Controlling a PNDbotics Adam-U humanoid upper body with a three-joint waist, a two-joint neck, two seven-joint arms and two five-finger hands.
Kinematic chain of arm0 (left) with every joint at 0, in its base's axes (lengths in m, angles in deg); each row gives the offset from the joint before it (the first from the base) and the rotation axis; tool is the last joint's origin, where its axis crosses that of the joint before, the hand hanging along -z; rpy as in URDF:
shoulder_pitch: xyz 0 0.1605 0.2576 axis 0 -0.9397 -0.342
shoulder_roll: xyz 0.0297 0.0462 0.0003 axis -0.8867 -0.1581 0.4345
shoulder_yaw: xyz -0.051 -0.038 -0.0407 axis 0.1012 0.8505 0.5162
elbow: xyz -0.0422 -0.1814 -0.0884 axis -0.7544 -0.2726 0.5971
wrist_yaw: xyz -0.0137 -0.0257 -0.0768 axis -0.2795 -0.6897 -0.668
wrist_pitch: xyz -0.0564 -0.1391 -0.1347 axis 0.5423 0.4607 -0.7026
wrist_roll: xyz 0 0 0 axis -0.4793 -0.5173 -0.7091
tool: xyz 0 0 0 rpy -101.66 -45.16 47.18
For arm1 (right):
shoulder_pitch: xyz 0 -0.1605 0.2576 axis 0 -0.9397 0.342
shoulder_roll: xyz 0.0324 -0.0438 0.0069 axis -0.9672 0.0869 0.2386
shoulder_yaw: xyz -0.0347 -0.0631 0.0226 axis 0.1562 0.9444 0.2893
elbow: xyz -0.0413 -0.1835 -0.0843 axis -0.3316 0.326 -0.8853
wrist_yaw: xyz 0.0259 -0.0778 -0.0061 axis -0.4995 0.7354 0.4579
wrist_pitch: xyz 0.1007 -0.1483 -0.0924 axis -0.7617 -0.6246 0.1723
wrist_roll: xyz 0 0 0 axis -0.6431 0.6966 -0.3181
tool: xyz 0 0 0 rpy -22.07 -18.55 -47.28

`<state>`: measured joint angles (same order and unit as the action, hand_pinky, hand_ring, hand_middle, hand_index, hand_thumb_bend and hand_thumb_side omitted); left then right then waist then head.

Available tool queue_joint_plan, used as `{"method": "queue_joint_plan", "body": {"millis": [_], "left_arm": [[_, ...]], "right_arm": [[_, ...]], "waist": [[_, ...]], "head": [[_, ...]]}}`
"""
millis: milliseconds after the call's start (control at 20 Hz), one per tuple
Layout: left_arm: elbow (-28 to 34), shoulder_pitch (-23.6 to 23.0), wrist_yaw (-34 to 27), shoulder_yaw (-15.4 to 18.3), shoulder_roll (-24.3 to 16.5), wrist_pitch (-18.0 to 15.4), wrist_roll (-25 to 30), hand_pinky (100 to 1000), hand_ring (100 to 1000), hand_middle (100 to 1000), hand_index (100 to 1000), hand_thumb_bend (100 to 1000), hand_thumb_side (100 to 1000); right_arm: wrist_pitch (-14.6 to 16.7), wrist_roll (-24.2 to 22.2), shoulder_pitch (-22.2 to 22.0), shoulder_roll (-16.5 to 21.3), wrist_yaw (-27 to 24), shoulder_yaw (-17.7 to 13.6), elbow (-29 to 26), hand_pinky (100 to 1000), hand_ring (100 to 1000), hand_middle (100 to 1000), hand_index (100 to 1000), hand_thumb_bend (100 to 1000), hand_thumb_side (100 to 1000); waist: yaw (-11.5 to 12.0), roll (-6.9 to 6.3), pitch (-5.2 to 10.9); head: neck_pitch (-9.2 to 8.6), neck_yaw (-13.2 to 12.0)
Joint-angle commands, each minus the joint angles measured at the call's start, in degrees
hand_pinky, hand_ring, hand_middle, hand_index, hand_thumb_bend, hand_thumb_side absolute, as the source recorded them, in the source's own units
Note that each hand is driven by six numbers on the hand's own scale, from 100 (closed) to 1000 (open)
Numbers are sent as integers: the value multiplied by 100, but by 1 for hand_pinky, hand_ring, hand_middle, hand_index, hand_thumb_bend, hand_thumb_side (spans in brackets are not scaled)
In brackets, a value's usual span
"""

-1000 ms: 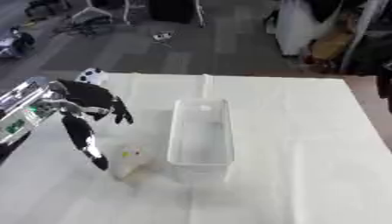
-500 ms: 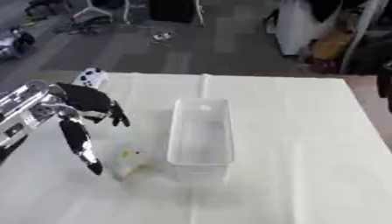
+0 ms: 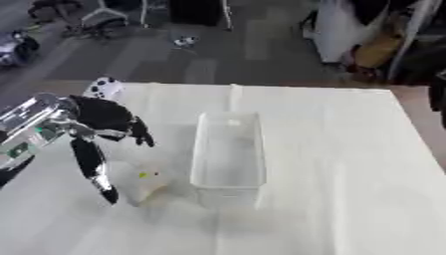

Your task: Pick up objects on the table and place them in the box.

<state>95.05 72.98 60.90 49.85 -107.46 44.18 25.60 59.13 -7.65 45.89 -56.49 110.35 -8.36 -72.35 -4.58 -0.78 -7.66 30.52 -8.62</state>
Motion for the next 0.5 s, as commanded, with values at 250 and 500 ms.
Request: {"method": "queue_joint_plan", "body": {"millis": [250, 500], "left_arm": [[93, 47, -73, -16, -184, -710, -137, 100, 490, 671, 886, 1000, 826], [95, 29, 74, -9, -187, -1139, -658, 100, 488, 662, 871, 1000, 816]], "right_arm": [[-7, -19, 136, 16, 12, -8, -75, 140, 412, 506, 592, 479, 1000], [-15, -20, 139, 15, 21, -8, -75, 139, 412, 506, 591, 480, 1000]], "waist": [[-11, -12, 61], [-13, -13, 61]], "head": [[12, 5], [12, 6]]}}
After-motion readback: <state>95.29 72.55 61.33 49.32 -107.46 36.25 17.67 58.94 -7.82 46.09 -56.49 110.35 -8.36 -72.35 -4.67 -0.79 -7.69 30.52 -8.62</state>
